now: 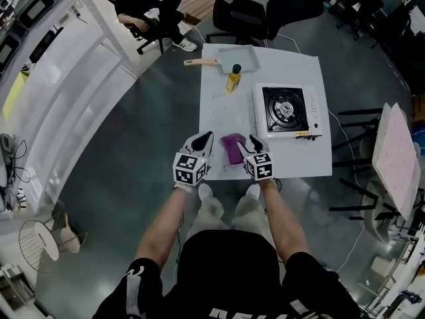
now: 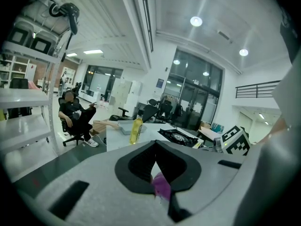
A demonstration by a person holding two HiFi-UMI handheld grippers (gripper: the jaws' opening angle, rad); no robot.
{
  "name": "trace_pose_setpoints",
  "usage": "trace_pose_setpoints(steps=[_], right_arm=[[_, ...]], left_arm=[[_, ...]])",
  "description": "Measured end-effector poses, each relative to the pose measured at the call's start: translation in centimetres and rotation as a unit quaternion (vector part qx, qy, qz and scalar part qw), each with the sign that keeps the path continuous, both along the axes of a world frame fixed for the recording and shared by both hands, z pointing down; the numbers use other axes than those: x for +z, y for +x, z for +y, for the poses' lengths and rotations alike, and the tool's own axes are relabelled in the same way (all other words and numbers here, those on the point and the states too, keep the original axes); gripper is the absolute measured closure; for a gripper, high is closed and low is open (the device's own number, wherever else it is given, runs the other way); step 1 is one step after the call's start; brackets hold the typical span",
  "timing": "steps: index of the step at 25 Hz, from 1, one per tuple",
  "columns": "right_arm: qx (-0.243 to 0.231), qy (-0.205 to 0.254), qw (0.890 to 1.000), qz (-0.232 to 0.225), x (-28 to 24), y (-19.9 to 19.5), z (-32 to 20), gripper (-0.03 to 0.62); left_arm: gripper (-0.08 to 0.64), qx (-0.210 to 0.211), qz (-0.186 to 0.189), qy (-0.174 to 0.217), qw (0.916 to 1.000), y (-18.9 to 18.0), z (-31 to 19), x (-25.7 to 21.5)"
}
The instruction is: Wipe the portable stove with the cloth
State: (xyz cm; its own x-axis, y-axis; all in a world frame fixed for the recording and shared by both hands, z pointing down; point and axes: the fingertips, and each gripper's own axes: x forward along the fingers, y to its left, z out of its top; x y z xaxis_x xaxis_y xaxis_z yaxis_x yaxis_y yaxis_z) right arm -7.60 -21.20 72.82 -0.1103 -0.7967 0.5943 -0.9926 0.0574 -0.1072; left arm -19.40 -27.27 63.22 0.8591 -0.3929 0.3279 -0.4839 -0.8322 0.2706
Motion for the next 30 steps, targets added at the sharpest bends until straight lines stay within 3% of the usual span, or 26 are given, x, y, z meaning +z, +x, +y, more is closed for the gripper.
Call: trace_pose_setpoints(steps=[18,22,27,30], right_arm=[[-0.061,-0.114,0.991,0.022,9.4,-1.7,0.5,0.354],[-0.057,-0.116,0.991,0.024,10.1,-2.0,0.4,0.356],[-0.046,-0.125,0.991,0.0,9.9,-2.9,0.5,0.465],[-0.039,-0.12,0.992,-0.004,8.8,-3.0,0.5,0.477]], left_arm=[[0.554,0.002,-0.03,-0.022,0.9993,-2.3,-0.1,3.9],[0.555,0.008,-0.039,-0.025,0.9989,-2.8,0.2,4.3],[0.555,-0.001,-0.035,-0.029,0.999,-3.7,0.0,4.1],[0.555,-0.003,-0.03,-0.028,0.9991,-4.0,-0.1,3.5]])
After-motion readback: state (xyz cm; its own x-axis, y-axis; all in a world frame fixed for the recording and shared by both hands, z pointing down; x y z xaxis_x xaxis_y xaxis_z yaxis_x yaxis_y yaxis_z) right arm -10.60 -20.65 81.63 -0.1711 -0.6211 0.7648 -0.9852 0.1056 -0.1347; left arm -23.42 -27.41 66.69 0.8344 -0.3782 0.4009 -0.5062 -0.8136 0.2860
